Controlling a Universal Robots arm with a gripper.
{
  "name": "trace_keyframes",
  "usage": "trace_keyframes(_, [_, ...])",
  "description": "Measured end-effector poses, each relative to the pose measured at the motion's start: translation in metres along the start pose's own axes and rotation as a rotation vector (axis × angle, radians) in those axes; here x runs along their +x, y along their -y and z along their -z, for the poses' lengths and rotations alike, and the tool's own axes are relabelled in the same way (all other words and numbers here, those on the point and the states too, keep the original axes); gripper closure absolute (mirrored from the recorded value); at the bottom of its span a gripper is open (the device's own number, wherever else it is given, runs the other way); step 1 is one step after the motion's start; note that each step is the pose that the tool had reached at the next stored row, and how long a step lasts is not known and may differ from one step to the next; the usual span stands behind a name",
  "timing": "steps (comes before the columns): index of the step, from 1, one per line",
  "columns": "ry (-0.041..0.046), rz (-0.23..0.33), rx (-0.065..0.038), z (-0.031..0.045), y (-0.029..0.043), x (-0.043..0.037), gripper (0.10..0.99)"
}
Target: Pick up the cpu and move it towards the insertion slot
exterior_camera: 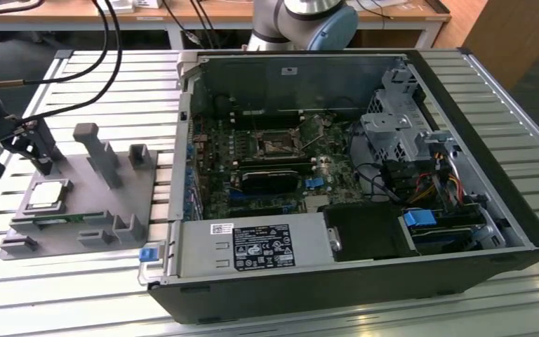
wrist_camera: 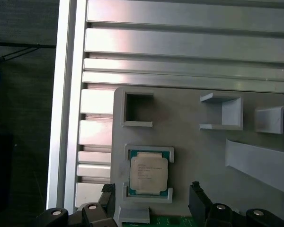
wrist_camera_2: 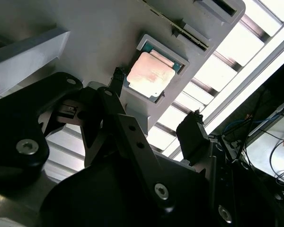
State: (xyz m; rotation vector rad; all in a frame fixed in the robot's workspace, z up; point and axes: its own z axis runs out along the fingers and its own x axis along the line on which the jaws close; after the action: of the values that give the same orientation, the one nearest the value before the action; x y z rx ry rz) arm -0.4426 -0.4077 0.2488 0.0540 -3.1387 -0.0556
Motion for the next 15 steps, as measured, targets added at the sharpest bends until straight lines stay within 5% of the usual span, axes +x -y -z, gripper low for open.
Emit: trace_keyframes(15, [0.0001, 0.0, 0.0, -0.0058, 0.0002, 0.0, 0.365])
